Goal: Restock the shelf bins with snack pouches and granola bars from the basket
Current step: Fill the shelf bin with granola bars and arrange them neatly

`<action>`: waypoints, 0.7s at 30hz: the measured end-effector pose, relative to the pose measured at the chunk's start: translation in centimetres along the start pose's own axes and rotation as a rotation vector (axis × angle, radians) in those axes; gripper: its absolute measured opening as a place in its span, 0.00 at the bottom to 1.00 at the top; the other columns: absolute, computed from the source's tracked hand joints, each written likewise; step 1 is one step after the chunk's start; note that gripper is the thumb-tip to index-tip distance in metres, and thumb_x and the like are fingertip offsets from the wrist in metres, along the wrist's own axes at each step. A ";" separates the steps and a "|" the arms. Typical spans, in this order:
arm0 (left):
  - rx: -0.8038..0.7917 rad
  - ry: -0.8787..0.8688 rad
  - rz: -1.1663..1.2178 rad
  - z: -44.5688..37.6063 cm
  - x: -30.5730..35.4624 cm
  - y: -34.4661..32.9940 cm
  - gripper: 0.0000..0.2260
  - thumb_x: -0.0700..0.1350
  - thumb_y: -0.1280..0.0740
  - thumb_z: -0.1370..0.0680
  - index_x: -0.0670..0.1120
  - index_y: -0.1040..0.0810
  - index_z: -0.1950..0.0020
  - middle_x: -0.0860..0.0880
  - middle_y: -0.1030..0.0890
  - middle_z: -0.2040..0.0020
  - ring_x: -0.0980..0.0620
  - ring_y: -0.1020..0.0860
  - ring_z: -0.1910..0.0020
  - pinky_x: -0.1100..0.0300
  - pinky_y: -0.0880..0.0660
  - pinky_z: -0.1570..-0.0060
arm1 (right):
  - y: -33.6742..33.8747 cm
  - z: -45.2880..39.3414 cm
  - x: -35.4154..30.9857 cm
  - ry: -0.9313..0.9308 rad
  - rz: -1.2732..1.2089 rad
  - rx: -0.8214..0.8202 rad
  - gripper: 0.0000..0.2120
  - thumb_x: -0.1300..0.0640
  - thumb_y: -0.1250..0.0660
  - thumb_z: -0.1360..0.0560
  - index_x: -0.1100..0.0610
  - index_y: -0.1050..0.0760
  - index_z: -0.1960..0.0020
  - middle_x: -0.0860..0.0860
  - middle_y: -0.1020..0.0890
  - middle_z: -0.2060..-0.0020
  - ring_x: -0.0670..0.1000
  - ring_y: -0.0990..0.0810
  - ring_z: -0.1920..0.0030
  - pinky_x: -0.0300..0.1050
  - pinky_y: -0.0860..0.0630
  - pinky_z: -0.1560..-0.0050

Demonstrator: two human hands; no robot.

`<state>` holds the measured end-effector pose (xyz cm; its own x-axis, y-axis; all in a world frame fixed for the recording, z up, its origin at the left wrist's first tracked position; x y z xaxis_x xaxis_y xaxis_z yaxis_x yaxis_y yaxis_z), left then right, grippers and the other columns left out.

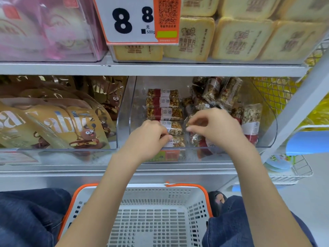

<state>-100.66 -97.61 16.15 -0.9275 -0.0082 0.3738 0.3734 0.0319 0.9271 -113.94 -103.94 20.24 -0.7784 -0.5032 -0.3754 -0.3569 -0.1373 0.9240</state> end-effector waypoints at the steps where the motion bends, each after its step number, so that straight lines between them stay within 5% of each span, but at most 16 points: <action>1: 0.050 -0.003 0.033 0.0 0.0 0.2 0.11 0.51 0.39 0.20 0.47 0.19 0.50 0.49 0.22 0.51 0.49 0.29 0.47 0.51 0.27 0.48 | 1.7 0.4 1.4 -0.037 0.052 0.074 0.15 0.37 0.30 0.31 0.40 0.22 0.47 0.42 0.18 0.49 0.49 0.22 0.46 0.49 0.24 0.50; 4: 0.141 0.000 0.091 0.0 0.3 0.6 0.15 0.52 0.41 0.20 0.48 0.25 0.37 0.49 0.27 0.36 0.49 0.35 0.34 0.52 0.36 0.35 | 2.1 1.7 5.5 -0.190 0.281 -0.083 0.37 0.30 0.32 0.36 0.39 0.35 0.31 0.47 0.28 0.33 0.55 0.34 0.32 0.58 0.39 0.34; 6: 0.013 0.030 -0.004 -0.3 0.3 -0.8 0.22 0.58 0.47 0.20 0.53 0.35 0.27 0.51 0.37 0.25 0.49 0.45 0.26 0.47 0.48 0.27 | 0.2 2.2 6.3 -0.201 0.319 -0.250 0.43 0.26 0.35 0.38 0.39 0.41 0.27 0.45 0.34 0.28 0.52 0.37 0.29 0.54 0.44 0.32; 10: -0.356 0.174 -0.073 -0.3 -1.0 -4.0 0.25 0.65 0.57 0.21 0.62 0.48 0.24 0.53 0.56 0.22 0.49 0.60 0.24 0.42 0.62 0.27 | -1.5 1.1 5.7 -0.214 0.243 -0.349 0.45 0.33 0.28 0.37 0.45 0.40 0.26 0.52 0.35 0.31 0.56 0.30 0.34 0.53 0.34 0.35; 16: -0.135 0.109 -0.093 -0.2 -0.1 -1.8 0.19 0.57 0.51 0.19 0.58 0.28 0.33 0.51 0.36 0.26 0.46 0.43 0.27 0.42 0.58 0.27 | -3.6 -0.2 3.4 -0.221 0.467 -0.563 0.38 0.42 0.25 0.33 0.56 0.36 0.31 0.53 0.29 0.36 0.57 0.27 0.39 0.52 0.26 0.42; 21: -0.046 0.089 -0.036 0.1 -0.1 -1.2 0.19 0.55 0.49 0.19 0.50 0.30 0.33 0.47 0.29 0.32 0.45 0.35 0.32 0.47 0.53 0.28 | 0.2 0.5 4.2 -0.259 0.296 -0.455 0.41 0.39 0.21 0.42 0.55 0.32 0.37 0.51 0.24 0.41 0.54 0.25 0.46 0.46 0.26 0.50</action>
<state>-101.02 -97.51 15.04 -0.9356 -0.0976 0.3392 0.3423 -0.0163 0.9394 -117.55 -105.62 18.78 -0.9318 -0.3594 -0.0500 0.1066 -0.4031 0.9089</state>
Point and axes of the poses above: each hand's wrist, its own z-axis away from the middle knuckle, its own y-axis out of the back of the hand, x = y × z, the point moved 10 cm from there along -z, towards the middle knuckle
